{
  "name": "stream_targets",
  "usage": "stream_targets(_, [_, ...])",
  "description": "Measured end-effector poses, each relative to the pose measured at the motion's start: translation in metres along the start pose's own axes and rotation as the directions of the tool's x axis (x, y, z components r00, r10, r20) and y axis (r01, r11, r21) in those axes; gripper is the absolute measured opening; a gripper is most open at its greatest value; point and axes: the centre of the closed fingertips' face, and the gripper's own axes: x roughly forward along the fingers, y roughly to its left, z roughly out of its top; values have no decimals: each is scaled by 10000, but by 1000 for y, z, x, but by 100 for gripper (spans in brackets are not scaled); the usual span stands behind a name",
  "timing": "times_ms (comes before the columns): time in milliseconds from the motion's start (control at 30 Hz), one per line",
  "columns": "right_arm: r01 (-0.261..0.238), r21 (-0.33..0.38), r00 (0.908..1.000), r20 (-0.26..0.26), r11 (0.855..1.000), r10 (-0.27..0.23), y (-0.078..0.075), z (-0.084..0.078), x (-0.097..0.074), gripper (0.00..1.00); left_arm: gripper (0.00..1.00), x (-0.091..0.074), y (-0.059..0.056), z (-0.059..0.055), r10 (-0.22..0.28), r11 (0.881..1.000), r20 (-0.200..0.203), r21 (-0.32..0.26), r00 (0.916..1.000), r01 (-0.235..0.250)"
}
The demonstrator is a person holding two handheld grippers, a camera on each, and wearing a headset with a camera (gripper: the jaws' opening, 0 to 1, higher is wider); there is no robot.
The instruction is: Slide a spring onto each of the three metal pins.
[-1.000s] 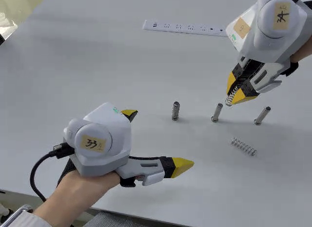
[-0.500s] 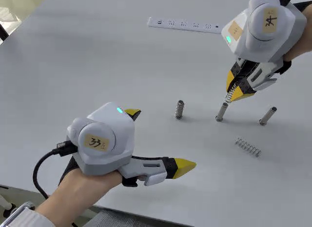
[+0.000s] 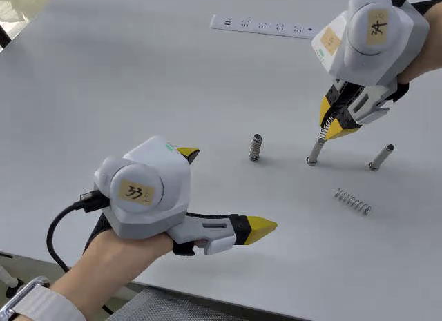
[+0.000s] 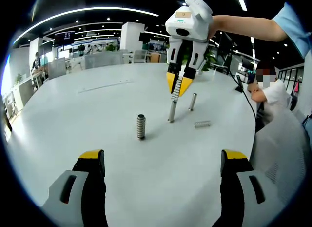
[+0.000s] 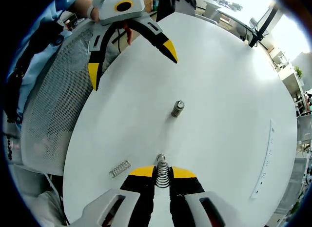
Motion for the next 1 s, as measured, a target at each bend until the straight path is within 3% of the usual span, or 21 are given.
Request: stream_targets(1000, [-177, -78, 9997, -189, 9998, 175, -3, -4, 17, 7, 97, 0, 3, -3, -12, 9999, -102, -127, 9999, 11])
